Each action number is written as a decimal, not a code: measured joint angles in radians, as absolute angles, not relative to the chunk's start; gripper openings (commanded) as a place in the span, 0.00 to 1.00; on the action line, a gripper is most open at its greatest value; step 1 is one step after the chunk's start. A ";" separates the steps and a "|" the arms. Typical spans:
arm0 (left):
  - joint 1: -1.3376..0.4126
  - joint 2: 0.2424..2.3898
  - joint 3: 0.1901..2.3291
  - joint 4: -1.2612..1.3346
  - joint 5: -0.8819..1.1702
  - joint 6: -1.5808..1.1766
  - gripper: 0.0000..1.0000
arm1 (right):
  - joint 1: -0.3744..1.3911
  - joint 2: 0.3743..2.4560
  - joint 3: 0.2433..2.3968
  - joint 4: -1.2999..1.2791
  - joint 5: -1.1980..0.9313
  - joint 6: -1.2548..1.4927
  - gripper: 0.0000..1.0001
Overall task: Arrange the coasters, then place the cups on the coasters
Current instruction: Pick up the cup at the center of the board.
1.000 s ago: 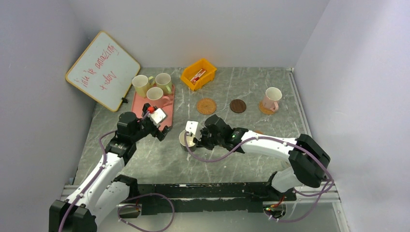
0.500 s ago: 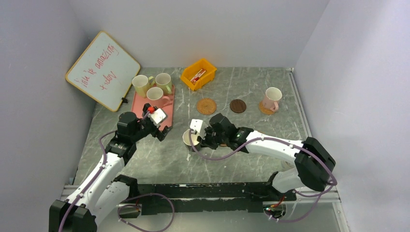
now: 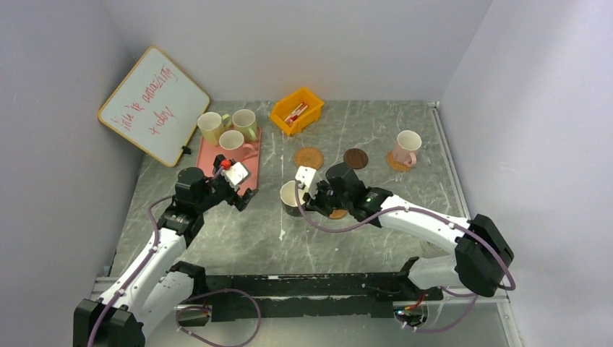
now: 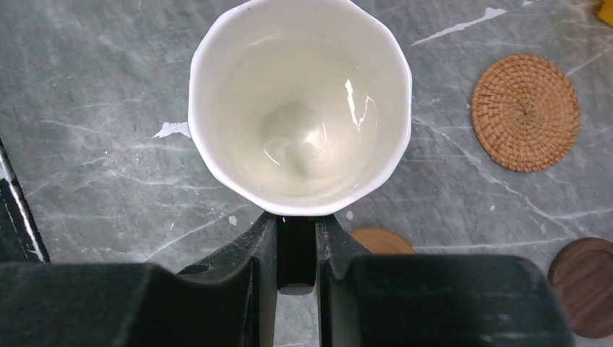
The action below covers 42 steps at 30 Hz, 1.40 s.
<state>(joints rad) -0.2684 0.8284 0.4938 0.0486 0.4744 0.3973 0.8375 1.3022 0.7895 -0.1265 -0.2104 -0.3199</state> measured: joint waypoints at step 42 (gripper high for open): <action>-0.268 0.847 0.471 0.098 0.463 0.368 0.96 | 0.521 1.227 0.749 -0.006 0.097 -0.183 0.00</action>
<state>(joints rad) -0.2676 0.8471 0.4709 0.0982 0.4633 0.3679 0.5209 1.2274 0.7490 -0.0055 0.0975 -0.1829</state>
